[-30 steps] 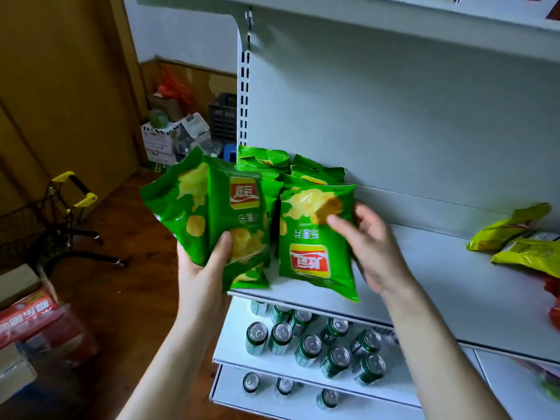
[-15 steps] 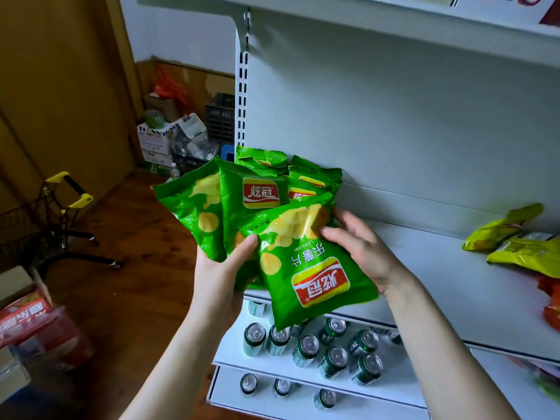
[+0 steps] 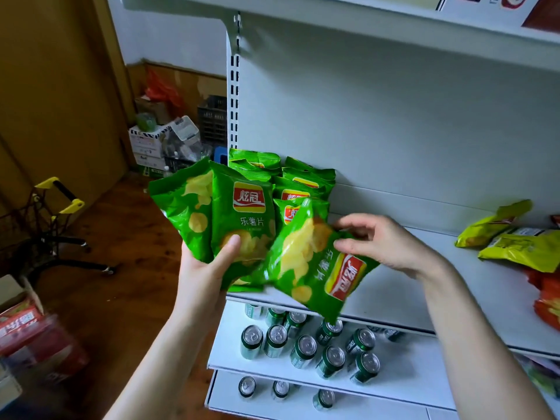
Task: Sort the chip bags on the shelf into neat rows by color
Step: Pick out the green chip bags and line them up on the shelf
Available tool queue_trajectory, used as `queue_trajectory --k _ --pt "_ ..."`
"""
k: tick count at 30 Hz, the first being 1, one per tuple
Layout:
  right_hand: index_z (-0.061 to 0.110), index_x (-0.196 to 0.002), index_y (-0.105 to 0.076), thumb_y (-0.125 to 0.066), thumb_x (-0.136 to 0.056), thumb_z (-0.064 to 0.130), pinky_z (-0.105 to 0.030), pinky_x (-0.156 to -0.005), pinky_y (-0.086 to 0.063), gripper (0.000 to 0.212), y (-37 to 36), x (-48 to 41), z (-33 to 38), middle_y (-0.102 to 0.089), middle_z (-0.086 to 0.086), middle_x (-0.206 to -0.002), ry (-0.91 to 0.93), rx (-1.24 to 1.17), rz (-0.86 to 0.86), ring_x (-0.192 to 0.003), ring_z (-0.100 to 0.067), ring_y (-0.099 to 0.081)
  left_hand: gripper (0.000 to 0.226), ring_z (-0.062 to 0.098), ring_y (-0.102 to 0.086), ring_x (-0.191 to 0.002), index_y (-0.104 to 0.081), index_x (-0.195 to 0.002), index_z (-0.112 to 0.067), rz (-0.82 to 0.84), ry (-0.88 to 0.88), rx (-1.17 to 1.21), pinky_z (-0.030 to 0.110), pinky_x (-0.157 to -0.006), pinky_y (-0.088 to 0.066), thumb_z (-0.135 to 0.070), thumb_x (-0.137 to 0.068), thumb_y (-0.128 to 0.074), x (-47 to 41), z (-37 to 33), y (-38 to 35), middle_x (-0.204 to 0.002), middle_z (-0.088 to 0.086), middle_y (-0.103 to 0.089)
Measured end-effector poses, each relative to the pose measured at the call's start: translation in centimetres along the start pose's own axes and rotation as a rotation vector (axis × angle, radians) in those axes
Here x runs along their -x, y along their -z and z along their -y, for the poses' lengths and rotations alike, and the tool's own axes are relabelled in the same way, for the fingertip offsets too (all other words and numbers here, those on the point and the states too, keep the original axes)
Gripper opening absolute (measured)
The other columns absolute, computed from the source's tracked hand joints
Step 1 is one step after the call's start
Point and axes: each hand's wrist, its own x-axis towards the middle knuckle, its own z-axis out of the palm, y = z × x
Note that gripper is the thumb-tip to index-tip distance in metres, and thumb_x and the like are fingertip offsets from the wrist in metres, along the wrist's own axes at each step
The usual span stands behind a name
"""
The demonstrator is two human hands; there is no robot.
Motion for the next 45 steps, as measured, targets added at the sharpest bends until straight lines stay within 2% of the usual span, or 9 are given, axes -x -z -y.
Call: queue_trajectory --k 4,9,15,24,28,30,33,38,45 --pt "0.023 -0.098 -0.065 -0.071 -0.078 0.012 -0.031 -0.081 -0.051 0.024 0.4 -1.2 2.4 -0.065 -0.004 -0.102 0.014 0.345 0.231 -0.09 -0.012 -0.062 0.095 0.027 -0.067 -0.1 -0.044 -0.13 -0.011 0.123 0.052 -0.068 0.038 -0.075 -0.058 -0.027 -0.049 -0.091 0.6 0.7 -0.9 -0.109 0.009 -0.07" --pt "0.015 -0.109 -0.063 -0.076 -0.073 0.015 -0.028 -0.081 -0.048 0.038 -1.0 -2.7 3.1 -0.061 -0.005 -0.099 0.128 0.468 0.115 -0.089 -0.013 -0.059 0.058 0.019 -0.07 -0.088 -0.05 -0.125 -0.005 0.15 0.085 -0.009 0.029 -0.066 -0.057 -0.004 -0.07 -0.068 1.8 1.1 -2.5 -0.098 0.006 -0.073" --pt "0.016 -0.1 -0.061 -0.072 -0.077 0.024 -0.018 -0.082 -0.044 0.027 -2.5 -1.5 -1.1 -0.062 0.002 -0.095 0.241 0.042 -0.673 -0.088 -0.01 -0.058 0.058 0.016 -0.066 -0.088 -0.044 -0.133 -0.002 -0.119 -0.006 0.118 0.026 -0.067 -0.057 0.001 -0.078 -0.06 0.8 0.6 -2.1 -0.11 0.01 -0.064" --pt "0.012 -0.092 -0.059 -0.067 -0.066 0.026 -0.027 -0.055 -0.056 0.03 -7.4 0.6 -3.2 -0.07 -0.004 -0.079 -0.107 -0.939 -0.422 -0.064 -0.015 -0.066 0.059 0.023 -0.064 -0.1 -0.043 -0.134 -0.006 -0.123 -0.037 0.134 0.028 -0.07 -0.057 -0.003 -0.078 -0.061 0.4 1.2 -2.2 -0.117 0.012 -0.063" --pt "0.018 -0.084 -0.055 -0.052 -0.089 0.012 -0.024 -0.048 -0.053 0.007 -2.0 -1.2 -3.0 -0.068 0.008 -0.064 0.016 -0.755 -0.628 -0.056 -0.006 -0.063 0.088 0.022 -0.07 -0.091 -0.048 -0.128 -0.008 -0.108 -0.066 0.108 0.029 -0.064 -0.057 -0.029 -0.051 -0.086 0.7 0.2 -0.9 -0.102 0.004 -0.071" --pt "0.019 -0.082 -0.053 -0.055 -0.088 0.017 -0.024 -0.05 -0.054 0.007 1.4 -1.9 -3.6 -0.066 0.004 -0.069 0.047 -0.571 -0.695 -0.057 -0.003 -0.062 0.069 0.016 -0.071 -0.082 -0.051 -0.12 -0.012 -0.139 -0.092 0.081 0.025 -0.06 -0.056 -0.021 -0.058 -0.079 0.9 -0.4 0.3 -0.092 -0.003 -0.074" --pt "0.019 -0.082 -0.052 -0.052 -0.092 0.011 -0.022 -0.051 -0.054 0.013 3.8 -3.0 -4.8 -0.059 -0.003 -0.076 0.015 -0.264 -0.553 -0.054 0.001 -0.06 0.03 0.009 -0.071 -0.074 -0.055 -0.105 -0.021 -0.19 -0.1 0.053 0.022 -0.056 -0.055 0.0 -0.083 -0.057 1.4 -1.0 2.1 -0.081 -0.009 -0.073" --pt "0.018 -0.081 -0.052 -0.053 -0.092 0.009 -0.022 -0.047 -0.051 0.014 1.5 -6.1 -6.0 -0.057 -0.008 -0.079 -0.091 0.042 -0.142 -0.051 0.001 -0.056 0.027 0.01 -0.07 -0.07 -0.056 -0.101 -0.022 -0.25 -0.065 0.022 0.024 -0.056 -0.057 0.001 -0.087 -0.053 2.3 -1.3 3.7 -0.08 -0.008 -0.073" --pt "0.011 -0.097 -0.054 -0.059 -0.089 0.018 -0.03 -0.054 -0.05 0.012 -1.4 -8.6 -8.4 -0.057 -0.01 -0.094 -0.102 0.252 -0.206 -0.086 -0.025 -0.058 0.026 0.009 -0.07 -0.069 -0.058 -0.102 -0.02 -0.272 -0.049 0.004 0.024 -0.057 -0.057 0.001 -0.088 -0.052 3.1 -1.4 4.6 -0.078 -0.007 -0.073"
